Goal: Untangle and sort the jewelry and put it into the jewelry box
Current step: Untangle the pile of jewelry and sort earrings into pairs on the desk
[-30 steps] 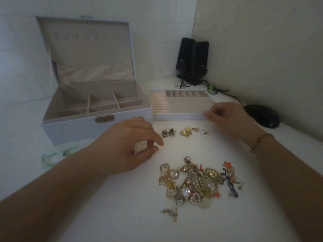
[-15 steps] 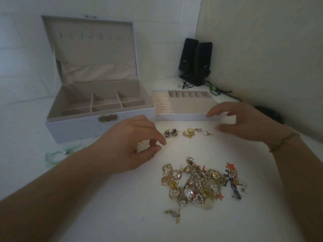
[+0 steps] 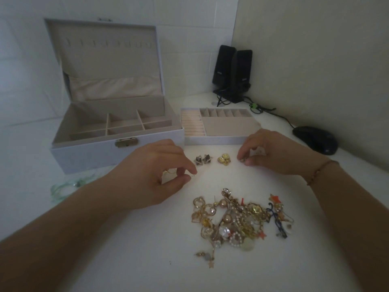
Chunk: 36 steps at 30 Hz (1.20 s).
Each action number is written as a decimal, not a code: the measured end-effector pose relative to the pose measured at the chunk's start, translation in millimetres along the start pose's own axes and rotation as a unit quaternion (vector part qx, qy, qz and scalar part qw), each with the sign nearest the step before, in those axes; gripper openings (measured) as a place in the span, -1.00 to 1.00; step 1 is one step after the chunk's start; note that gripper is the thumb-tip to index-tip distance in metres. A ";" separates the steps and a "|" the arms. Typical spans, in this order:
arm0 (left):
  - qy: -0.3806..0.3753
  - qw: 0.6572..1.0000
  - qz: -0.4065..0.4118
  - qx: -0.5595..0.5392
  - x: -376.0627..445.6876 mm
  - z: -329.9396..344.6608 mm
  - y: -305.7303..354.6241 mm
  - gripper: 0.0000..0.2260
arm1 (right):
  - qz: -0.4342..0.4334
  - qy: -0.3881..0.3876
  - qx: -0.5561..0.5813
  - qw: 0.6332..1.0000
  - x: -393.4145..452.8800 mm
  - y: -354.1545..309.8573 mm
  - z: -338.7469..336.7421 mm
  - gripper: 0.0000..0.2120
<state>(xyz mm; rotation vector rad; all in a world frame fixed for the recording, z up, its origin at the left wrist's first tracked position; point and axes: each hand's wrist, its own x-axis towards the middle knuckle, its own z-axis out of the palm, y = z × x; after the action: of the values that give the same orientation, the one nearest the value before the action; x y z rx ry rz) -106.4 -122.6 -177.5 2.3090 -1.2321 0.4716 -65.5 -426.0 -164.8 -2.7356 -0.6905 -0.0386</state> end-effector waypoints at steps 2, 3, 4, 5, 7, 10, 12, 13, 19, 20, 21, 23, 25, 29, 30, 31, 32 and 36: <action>-0.002 1.000 -0.002 -0.001 -0.4 0.1 -0.4 -0.84 | -0.003 0.007 0.006 1.000 0.3 1.8 0.3 -0.83; -0.002 1.000 -0.002 -0.002 -0.8 0.0 -0.8 -0.84 | -0.002 0.008 0.006 1.000 0.6 2.5 0.4 -0.82; -0.002 1.000 -0.001 -0.002 -1.2 0.0 -1.1 -0.84 | 0.001 0.007 0.008 1.000 0.8 3.3 0.2 -0.80; -0.003 1.000 0.001 -0.002 -1.4 0.1 -1.4 -0.84 | 0.004 0.006 0.010 1.000 1.0 4.3 0.0 -0.78; -0.004 1.000 0.002 -0.003 -1.6 0.8 -1.6 -0.84 | 0.006 0.007 0.003 1.000 1.4 5.8 0.7 -0.80; -0.006 1.000 -0.003 -0.007 -1.7 1.4 -1.2 -0.83 | 0.005 0.018 -0.003 1.000 2.1 5.5 3.8 -0.86; -0.007 1.000 0.004 -0.001 -1.1 0.0 -0.3 -0.83 | 0.001 0.018 0.002 1.000 0.0 2.7 3.1 -0.85; -0.005 1.000 0.015 0.014 -0.7 -1.5 0.2 -0.84 | -0.004 0.015 0.002 1.000 -2.8 0.0 -1.4 -0.83; 0.036 0.988 0.083 0.123 -2.8 -9.3 2.7 -0.87 | -0.052 -0.022 0.120 0.991 -39.3 -20.4 -61.5 -0.78; 0.033 0.987 0.088 0.127 -2.6 -8.9 3.1 -0.86 | -0.059 -0.063 0.132 0.987 -45.5 -21.9 -65.1 -0.77; 0.030 0.987 0.092 0.130 -2.0 -8.2 3.3 -0.86 | -0.059 -0.105 0.131 0.984 -50.5 -20.2 -64.0 -0.74; 0.024 0.986 0.097 0.132 -0.5 -6.6 3.6 -0.85 | -0.043 -0.168 0.113 0.978 -57.8 -14.2 -53.2 -0.70; 0.018 0.986 0.097 0.131 0.7 -5.1 5.3 -0.84 | -0.026 -0.194 0.114 0.974 -63.2 -7.6 -37.2 -0.67; 0.012 0.987 0.100 0.125 0.9 -2.0 8.6 -0.86 | -0.026 -0.151 0.151 0.977 -67.0 -0.2 -17.8 -0.73; 0.013 0.987 0.101 0.124 0.9 -1.3 9.0 -0.87 | -0.024 -0.139 0.163 0.976 -67.6 0.1 -16.2 -0.75; 0.015 0.987 0.102 0.124 1.1 -0.9 9.3 -0.87 | -0.025 -0.128 0.171 0.977 -68.2 0.8 -14.8 -0.77; 0.017 0.987 0.101 0.123 1.0 -0.5 9.7 -0.88 | -0.030 -0.121 0.172 0.977 -68.9 1.1 -13.7 -0.79; 0.019 0.988 0.095 0.120 0.7 0.5 12.4 -0.88 | -0.037 -0.119 0.148 0.981 -69.6 3.1 -10.4 -0.82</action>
<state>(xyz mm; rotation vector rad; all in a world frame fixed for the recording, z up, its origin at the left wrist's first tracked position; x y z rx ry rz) -116.4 -129.3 -174.5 2.3742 -1.4534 0.7663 -125.0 -463.7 -163.0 -2.4498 -0.7923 0.3524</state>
